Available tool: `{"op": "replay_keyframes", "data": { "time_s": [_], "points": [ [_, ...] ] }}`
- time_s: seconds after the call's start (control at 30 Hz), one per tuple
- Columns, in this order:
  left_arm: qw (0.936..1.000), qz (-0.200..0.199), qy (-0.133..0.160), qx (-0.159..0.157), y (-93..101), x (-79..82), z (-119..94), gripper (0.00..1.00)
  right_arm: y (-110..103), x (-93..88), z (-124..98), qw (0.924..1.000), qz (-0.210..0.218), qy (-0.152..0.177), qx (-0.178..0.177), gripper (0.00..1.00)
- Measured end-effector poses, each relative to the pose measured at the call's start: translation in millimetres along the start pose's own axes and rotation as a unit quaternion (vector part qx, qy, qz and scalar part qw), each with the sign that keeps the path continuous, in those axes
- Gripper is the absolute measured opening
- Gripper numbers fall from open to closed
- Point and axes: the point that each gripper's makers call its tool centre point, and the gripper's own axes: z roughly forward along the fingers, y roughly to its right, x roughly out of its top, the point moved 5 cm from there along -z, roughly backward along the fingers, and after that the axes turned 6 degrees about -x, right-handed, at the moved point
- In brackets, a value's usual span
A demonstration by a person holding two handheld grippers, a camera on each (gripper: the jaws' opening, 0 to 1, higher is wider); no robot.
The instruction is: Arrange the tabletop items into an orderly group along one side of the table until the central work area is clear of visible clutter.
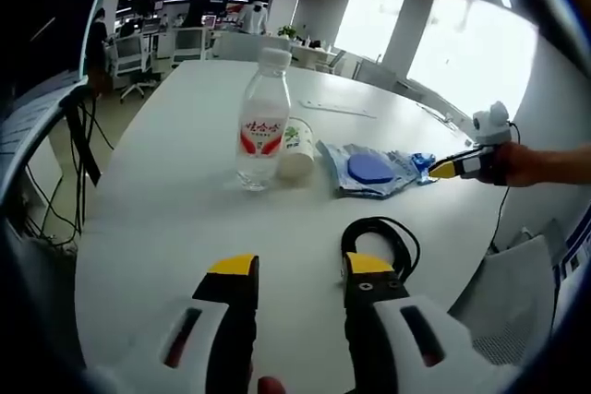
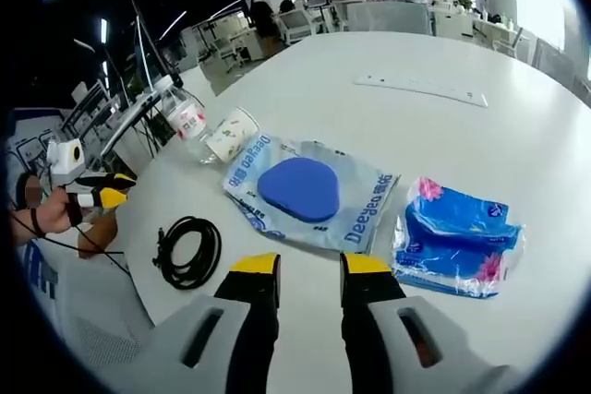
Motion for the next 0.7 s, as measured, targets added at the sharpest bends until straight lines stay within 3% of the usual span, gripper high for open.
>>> {"op": "replay_keyframes", "data": {
  "time_s": [0.4, 0.7],
  "points": [
    [0.9999, -0.007, 0.010, 0.011, 0.9, 0.3, -3.7, 0.35, -20.5, 23.2, 22.8, 0.9993, -0.026, -0.006, 0.025, 0.23],
    [0.9998, -0.006, 0.015, 0.011, 3.6, 3.1, -3.0, 0.35, -43.1, 50.6, 44.2, 0.9972, -0.056, -0.006, 0.050, 0.23]
  ]
}}
